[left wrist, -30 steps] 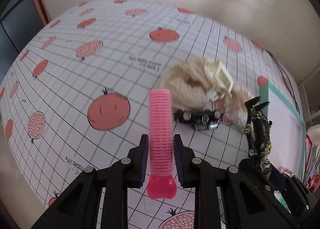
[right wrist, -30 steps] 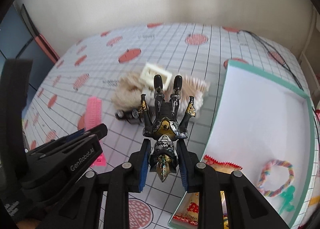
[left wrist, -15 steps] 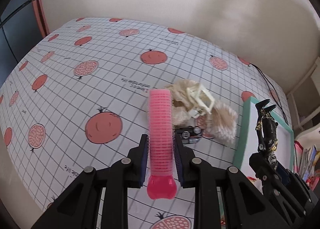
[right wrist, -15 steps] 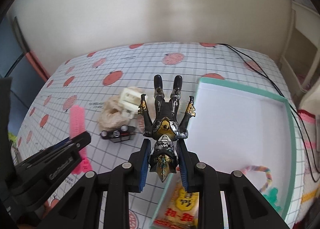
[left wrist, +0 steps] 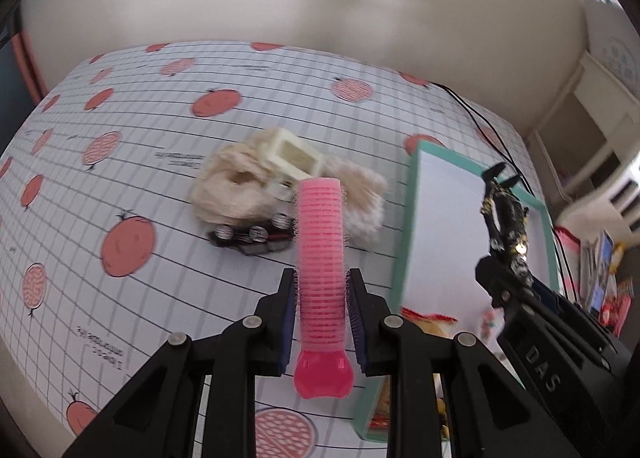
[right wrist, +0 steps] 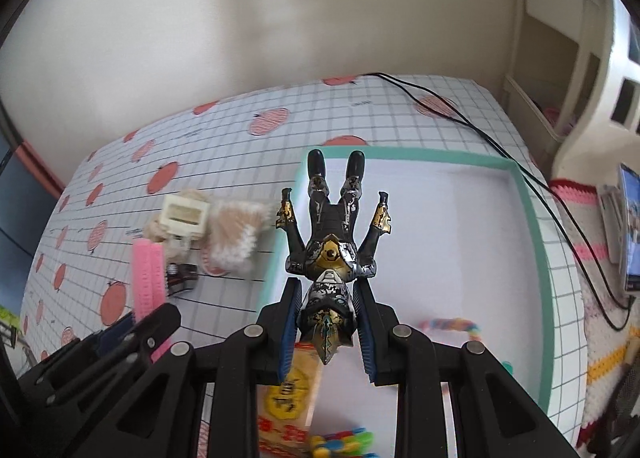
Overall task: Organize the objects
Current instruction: 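Carry the action figure into the tray with the right tool while the left tool carries the roller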
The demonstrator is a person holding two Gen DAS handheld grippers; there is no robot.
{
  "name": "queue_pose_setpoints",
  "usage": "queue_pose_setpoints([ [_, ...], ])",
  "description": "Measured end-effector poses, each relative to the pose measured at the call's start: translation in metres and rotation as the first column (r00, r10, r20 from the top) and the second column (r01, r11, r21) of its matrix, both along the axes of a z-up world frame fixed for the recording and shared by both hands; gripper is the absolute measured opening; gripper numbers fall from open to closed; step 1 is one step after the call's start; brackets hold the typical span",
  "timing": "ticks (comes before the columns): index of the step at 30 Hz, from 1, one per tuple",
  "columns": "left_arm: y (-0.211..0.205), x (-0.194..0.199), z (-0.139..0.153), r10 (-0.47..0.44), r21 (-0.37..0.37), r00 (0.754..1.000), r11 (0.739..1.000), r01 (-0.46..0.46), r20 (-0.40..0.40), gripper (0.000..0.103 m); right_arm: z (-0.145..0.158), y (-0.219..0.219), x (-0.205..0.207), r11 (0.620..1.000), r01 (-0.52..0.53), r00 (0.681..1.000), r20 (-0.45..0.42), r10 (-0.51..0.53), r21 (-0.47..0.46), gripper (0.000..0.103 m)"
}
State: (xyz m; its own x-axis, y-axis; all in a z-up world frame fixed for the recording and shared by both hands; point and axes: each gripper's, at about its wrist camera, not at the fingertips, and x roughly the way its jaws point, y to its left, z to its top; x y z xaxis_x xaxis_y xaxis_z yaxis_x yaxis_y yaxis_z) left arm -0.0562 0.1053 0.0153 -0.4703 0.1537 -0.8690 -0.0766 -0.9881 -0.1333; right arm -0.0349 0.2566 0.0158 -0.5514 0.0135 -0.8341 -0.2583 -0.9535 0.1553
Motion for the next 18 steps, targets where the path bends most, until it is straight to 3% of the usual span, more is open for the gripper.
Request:
queue_pose_setpoints([
  [10,0.051,0.016,-0.007,-0.146,0.027,0.989,0.989,0.145,0.036,0.026,-0.013,0.052,0.019,0.987,0.161,0.986,0.035,-0.160,-0.029,0.029],
  [18,0.084,0.027,-0.015,-0.274,0.036,0.959,0.962,0.272,0.067,0.026,-0.018,0.070,0.029,0.971,0.239,0.970,0.055,-0.239,-0.006,0.029],
])
